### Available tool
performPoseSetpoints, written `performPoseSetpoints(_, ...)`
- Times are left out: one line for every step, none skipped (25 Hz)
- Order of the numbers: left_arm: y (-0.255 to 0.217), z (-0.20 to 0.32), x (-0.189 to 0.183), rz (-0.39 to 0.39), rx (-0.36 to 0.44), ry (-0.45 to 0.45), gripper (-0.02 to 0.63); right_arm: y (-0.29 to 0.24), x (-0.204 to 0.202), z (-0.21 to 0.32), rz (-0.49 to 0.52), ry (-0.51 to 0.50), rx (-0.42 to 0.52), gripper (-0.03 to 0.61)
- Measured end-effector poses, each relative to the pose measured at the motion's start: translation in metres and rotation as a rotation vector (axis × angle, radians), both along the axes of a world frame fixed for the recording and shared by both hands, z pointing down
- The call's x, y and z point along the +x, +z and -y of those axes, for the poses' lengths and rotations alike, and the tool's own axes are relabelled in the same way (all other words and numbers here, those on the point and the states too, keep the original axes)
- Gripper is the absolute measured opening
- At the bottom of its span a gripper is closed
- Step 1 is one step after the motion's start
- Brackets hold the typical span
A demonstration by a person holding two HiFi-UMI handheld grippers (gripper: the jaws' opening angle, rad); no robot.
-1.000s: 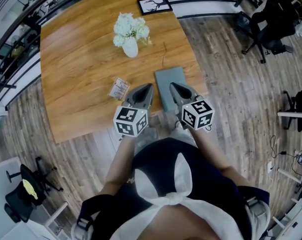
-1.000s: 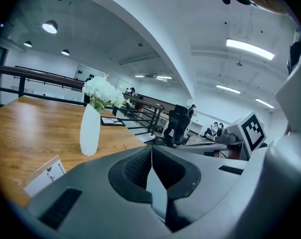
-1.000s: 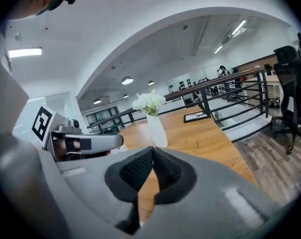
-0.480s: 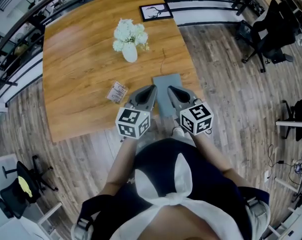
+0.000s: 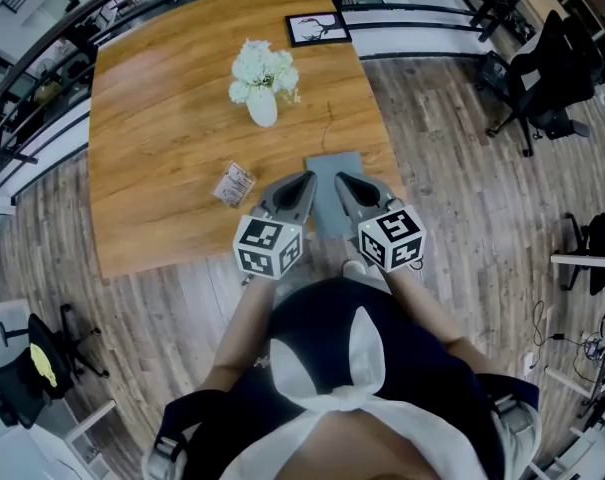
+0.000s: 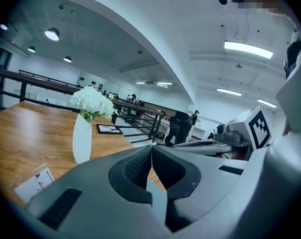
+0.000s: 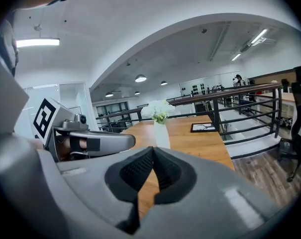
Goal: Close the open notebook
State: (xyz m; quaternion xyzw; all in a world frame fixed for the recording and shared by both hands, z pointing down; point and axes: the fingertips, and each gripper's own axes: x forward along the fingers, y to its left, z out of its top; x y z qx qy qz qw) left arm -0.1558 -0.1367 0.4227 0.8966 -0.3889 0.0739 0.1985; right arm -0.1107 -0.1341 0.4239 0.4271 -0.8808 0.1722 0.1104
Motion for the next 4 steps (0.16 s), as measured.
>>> performPoseSetpoints(-0.0005,0.0004,0.0,0.0,0.0,-0.002,0.02,-0.0002,0.0002,0.0002,-0.003,-0.001,0.001,-0.003)
performPoseSetpoints(-0.001,0.0006,-0.0001,0.0,0.0,-0.004,0.02,-0.0005,0.0003,0.0003,-0.005,-0.002,0.001,-0.003)
performPoseSetpoints(-0.0015,0.0007,-0.0002,0.0,-0.001,-0.005,0.02,-0.001,0.0005,0.0003,-0.007,-0.003,0.002,-0.003)
performPoseSetpoints(-0.0021,0.0007,-0.0003,0.0,-0.001,-0.007,0.02,-0.0014,0.0006,0.0002,-0.01,-0.003,0.002,-0.003)
